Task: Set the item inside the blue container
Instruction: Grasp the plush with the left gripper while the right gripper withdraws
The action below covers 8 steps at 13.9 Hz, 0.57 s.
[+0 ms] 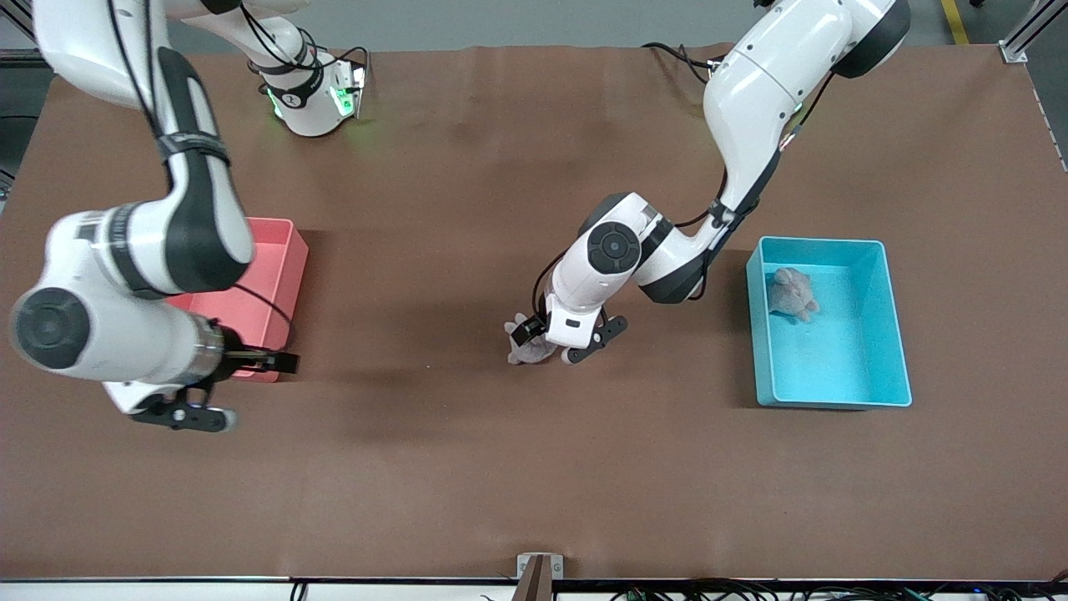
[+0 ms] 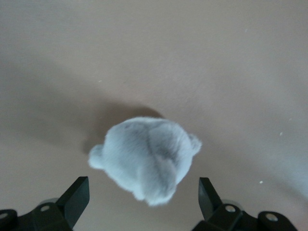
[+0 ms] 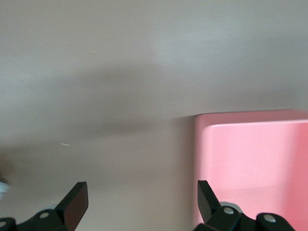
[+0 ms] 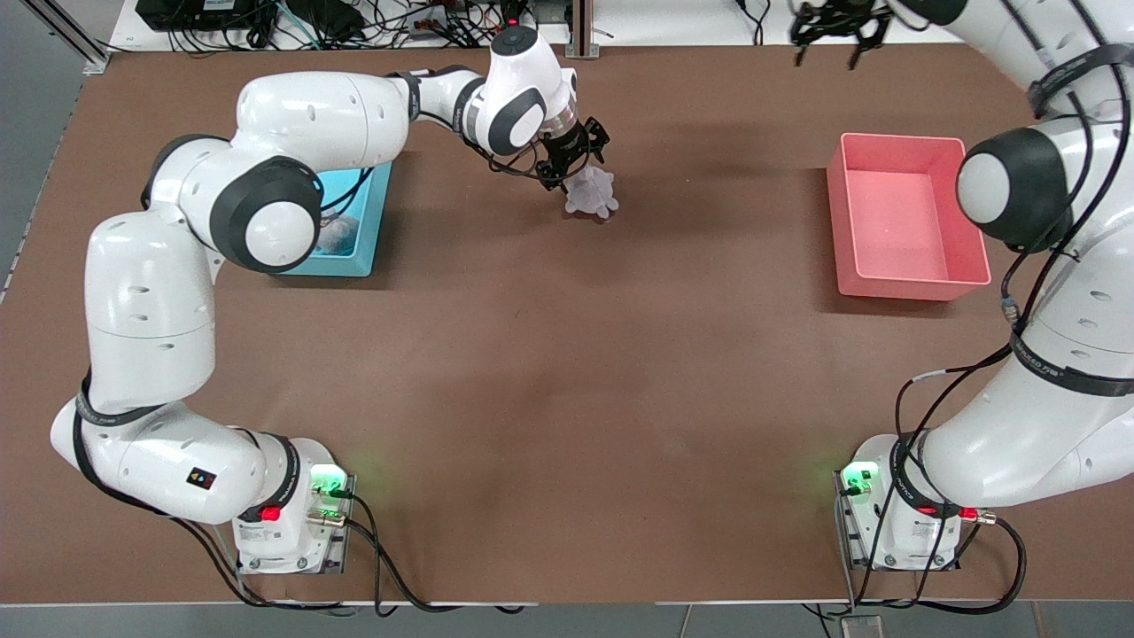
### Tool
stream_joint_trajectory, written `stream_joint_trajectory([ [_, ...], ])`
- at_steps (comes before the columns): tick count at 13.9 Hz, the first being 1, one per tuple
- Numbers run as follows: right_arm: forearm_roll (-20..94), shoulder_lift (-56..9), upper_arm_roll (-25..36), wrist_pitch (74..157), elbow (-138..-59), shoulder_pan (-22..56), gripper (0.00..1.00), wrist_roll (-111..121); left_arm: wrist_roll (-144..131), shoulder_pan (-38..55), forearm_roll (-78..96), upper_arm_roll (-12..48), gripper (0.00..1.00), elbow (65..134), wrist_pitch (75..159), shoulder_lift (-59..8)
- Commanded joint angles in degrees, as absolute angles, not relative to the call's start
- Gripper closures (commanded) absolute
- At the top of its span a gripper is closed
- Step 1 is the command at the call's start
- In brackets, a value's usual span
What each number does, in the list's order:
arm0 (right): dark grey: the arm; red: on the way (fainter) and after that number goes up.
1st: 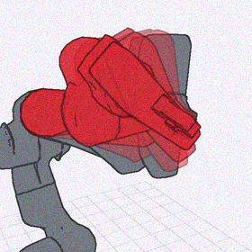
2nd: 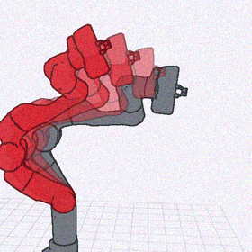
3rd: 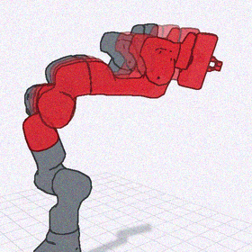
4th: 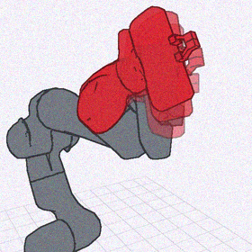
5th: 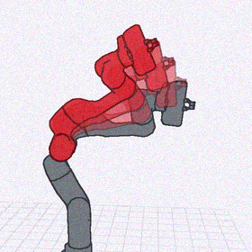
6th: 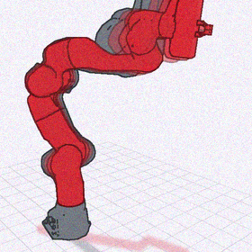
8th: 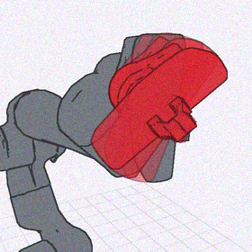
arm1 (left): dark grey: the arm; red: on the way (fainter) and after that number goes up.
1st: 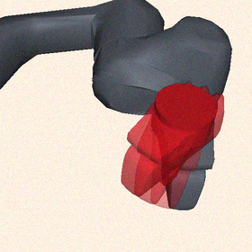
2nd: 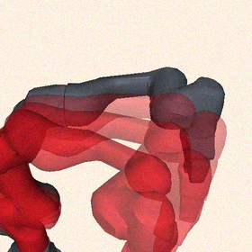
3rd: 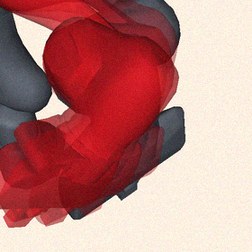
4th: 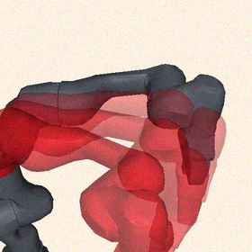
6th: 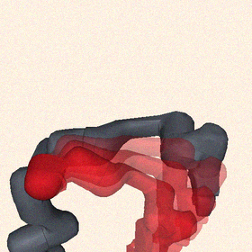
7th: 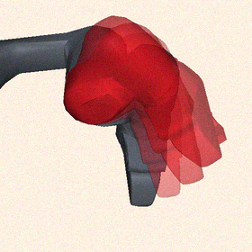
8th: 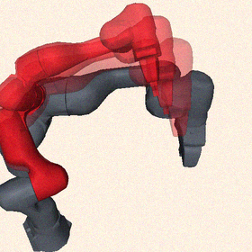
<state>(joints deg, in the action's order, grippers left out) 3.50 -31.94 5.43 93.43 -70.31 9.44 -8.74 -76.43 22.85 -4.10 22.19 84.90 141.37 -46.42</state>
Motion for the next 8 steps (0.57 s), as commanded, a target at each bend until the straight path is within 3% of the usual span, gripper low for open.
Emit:
stream_joint_trajectory([
  [1,2.20,-28.04,4.13,91.59,-73.13,3.62,0.00,-0.81,-76.55,23.99,-3.87,21.10,0.00,83.23,145.79,-49.39],
  [6,0.00,-23.03,4.22,89.83,-76.73,-1.58,0.00,3.34,-76.46,26.28,-4.04,19.78,0.01,83.32,148.62,-51.24],
  [7,-0.17,-22.77,4.39,88.78,-76.55,-1.58,0.00,3.34,-76.38,26.45,-4.13,19.78,0.10,83.49,148.62,-51.24],
  [8,-0.44,-22.24,4.92,88.68,-76.47,-1.58,0.00,3.25,-76.38,26.37,-4.22,19.78,0.27,83.76,148.62,-51.15],
])
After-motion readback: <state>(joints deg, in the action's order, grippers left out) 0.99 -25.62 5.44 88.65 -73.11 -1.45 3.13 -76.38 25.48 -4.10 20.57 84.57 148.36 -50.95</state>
